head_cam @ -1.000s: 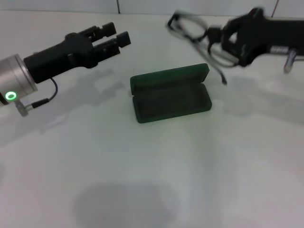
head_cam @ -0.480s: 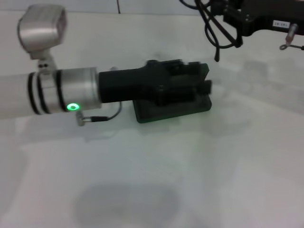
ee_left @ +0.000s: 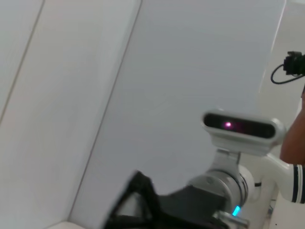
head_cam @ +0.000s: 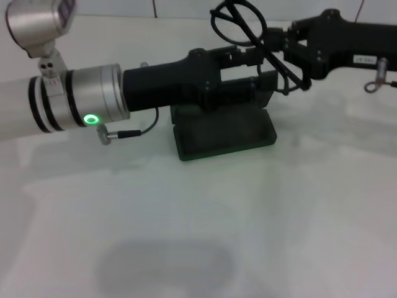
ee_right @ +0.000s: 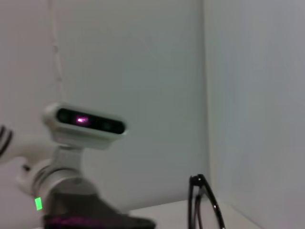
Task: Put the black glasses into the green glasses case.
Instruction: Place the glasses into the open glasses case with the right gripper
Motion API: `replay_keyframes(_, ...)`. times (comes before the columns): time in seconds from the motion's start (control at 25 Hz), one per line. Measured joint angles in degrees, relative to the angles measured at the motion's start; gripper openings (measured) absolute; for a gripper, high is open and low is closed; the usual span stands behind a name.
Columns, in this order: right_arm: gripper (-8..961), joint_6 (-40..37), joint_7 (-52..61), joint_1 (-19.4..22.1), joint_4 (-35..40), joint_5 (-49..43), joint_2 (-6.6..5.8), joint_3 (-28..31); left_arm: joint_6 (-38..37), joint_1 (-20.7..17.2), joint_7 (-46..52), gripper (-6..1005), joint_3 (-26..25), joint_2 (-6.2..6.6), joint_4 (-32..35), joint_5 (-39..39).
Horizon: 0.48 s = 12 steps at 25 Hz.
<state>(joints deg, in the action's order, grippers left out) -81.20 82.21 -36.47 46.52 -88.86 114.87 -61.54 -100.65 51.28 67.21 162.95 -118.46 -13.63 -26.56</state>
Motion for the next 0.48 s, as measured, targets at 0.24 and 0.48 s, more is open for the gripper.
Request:
replay_keyframes(0.24, 43, -1.7, -0.1, 0.7, -0.5, 0.0, -0.18, 0.5, -2.1, -0.4, 0.0, 694, 0.0, 0.87, 0.0, -0.8)
replay_keyframes(0.48, 43, -1.2, -1.0, 1.3, -0.4, 0.0, -0.18, 0.5, -2.2, -1.5, 0.0, 694, 0.0, 1.34, -0.1, -0.8)
